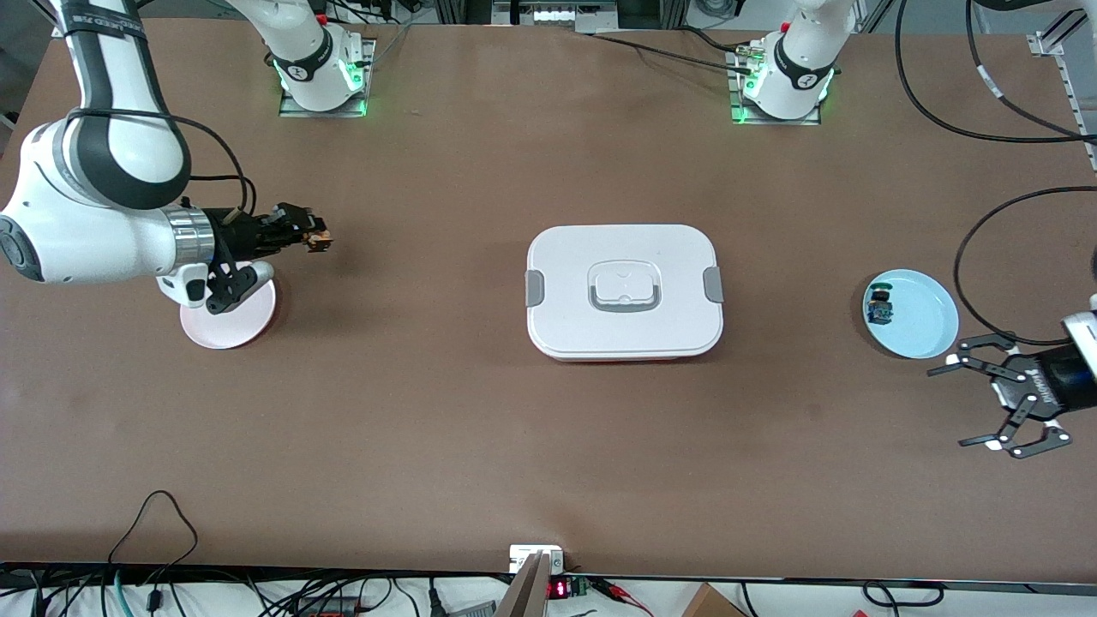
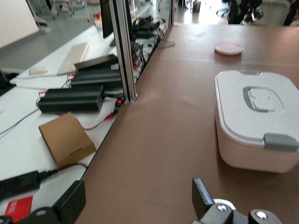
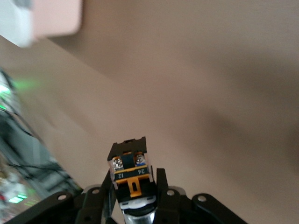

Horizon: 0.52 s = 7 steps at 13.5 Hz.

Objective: Transfer orange switch to right arm and place
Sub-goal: 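Carry the switch to the white plate while the left gripper withdraws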

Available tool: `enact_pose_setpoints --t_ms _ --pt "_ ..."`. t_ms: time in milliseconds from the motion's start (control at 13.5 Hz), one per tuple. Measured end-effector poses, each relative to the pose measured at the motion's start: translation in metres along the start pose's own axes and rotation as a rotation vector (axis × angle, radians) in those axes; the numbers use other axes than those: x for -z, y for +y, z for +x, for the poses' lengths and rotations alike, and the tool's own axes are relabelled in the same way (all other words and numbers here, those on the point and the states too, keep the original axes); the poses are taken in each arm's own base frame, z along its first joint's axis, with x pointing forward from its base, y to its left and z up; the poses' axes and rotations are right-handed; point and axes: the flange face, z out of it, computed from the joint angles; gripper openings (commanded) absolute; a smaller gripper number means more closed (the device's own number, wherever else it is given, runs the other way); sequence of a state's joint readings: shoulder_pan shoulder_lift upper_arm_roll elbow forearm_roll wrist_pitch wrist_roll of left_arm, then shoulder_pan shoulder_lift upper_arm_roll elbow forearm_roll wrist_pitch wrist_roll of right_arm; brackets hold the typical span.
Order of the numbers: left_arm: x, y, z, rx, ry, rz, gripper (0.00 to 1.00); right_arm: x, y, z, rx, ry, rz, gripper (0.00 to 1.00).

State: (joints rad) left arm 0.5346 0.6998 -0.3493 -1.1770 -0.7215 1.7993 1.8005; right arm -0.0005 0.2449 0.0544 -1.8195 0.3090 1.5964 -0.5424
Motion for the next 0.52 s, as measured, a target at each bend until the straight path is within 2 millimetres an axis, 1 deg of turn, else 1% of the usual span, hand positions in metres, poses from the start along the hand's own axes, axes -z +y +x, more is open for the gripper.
enact_pose_setpoints --t_ms 148,222,296,370,444,519 --pt "0.028 -0.007 0.011 0.027 -0.145 0.033 1.0 0.007 0.021 -0.004 0.108 -0.049 -0.19 0.0" --pt "0.043 -0.009 0.019 0.045 -0.212 0.061 1.0 0.012 0.031 -0.004 0.16 -0.059 -0.276 0.0" --pt "0.06 -0.01 0.032 0.053 -0.278 0.093 1.0 0.015 0.041 -0.005 0.21 -0.07 -0.35 0.0" --pt "0.077 -0.008 0.05 0.046 -0.341 0.127 1.0 0.017 0.052 -0.006 0.266 -0.079 -0.412 0.0" --pt "0.093 -0.003 0.074 0.036 -0.409 0.162 1.0 0.017 0.064 -0.007 0.329 -0.081 -0.46 0.0" --pt "0.106 0.005 0.103 0.037 -0.474 0.199 1.0 0.015 0.078 -0.009 0.39 -0.073 -0.493 0.0"
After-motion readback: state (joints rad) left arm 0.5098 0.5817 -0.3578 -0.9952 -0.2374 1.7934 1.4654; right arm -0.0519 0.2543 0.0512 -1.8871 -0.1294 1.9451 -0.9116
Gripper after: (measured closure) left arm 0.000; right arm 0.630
